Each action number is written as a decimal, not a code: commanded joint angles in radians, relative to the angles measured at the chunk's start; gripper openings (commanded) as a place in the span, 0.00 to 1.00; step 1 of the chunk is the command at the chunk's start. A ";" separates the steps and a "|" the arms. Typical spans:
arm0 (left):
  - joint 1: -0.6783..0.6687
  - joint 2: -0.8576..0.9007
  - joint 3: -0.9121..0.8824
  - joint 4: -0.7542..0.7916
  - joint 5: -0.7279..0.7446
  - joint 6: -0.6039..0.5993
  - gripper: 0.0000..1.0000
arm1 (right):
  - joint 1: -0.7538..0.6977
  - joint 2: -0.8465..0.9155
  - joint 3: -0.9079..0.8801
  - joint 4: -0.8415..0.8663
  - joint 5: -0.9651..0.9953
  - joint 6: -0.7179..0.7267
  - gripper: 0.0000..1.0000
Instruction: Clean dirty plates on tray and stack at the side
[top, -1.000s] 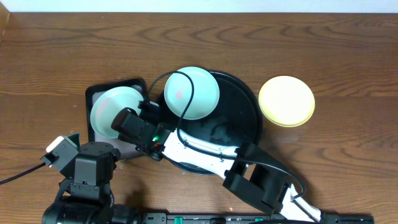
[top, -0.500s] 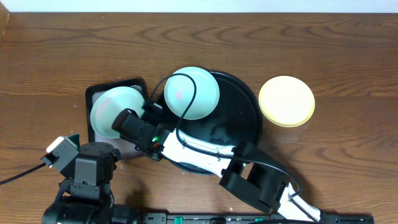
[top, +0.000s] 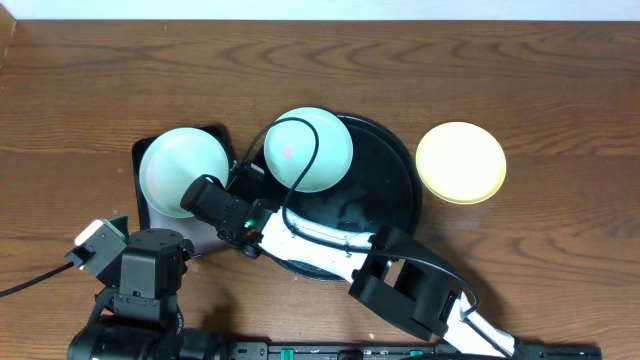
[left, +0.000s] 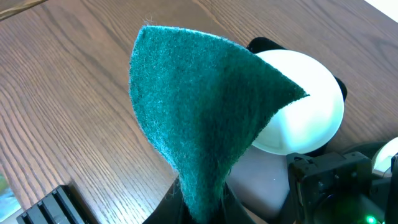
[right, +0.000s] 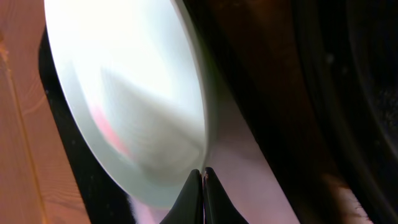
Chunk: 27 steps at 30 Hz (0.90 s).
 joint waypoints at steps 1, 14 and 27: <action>0.003 -0.003 0.009 -0.002 -0.013 -0.009 0.07 | -0.016 -0.014 0.023 0.000 0.033 -0.102 0.01; 0.003 -0.003 0.009 -0.002 -0.012 -0.009 0.08 | -0.045 -0.086 0.161 -0.009 -0.009 -0.706 0.43; 0.003 -0.003 0.009 -0.001 0.003 -0.009 0.08 | -0.411 -0.079 0.566 -0.429 -0.497 -1.171 0.61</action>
